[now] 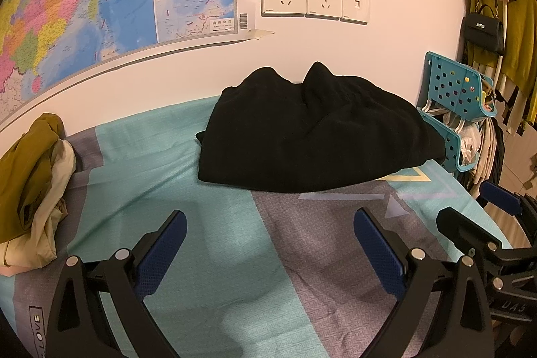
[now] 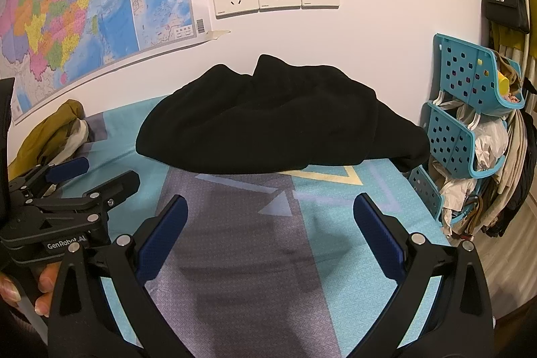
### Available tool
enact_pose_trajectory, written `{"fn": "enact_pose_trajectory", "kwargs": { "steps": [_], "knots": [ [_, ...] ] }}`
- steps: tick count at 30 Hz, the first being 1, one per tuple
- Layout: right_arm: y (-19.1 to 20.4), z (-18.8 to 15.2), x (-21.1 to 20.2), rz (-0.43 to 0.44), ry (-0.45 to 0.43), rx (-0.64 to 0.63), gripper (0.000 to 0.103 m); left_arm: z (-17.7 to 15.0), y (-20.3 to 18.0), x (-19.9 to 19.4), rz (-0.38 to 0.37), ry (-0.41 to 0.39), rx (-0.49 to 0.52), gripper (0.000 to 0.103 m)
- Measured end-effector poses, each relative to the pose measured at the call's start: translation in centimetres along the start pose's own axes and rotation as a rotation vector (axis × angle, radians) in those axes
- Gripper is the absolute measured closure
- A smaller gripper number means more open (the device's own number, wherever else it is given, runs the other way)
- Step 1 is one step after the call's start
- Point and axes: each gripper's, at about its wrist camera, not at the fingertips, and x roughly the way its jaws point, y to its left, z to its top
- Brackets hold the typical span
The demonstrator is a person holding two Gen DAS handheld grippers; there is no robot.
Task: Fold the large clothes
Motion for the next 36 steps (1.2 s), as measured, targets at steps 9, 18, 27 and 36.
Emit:
{"fn": "enact_pose_trajectory", "kwargs": {
  "steps": [9, 18, 27, 36],
  "knots": [
    [0.0, 0.1, -0.2, 0.002, -0.002, 0.000, 0.006, 0.1, 0.0, 0.1, -0.004, 0.001, 0.002, 0.007],
    [0.1, 0.2, -0.3, 0.002, -0.003, 0.002, 0.006, 0.3, 0.1, 0.0, -0.012, 0.000, -0.005, 0.007],
    [0.3, 0.3, -0.6, -0.004, -0.009, 0.002, 0.006, 0.4, -0.1, -0.5, -0.019, -0.038, 0.021, 0.007],
    [0.7, 0.2, -1.1, -0.010, -0.018, 0.001, 0.006, 0.3, 0.5, -0.8, -0.025, -0.015, -0.010, 0.007]
  ]
}}
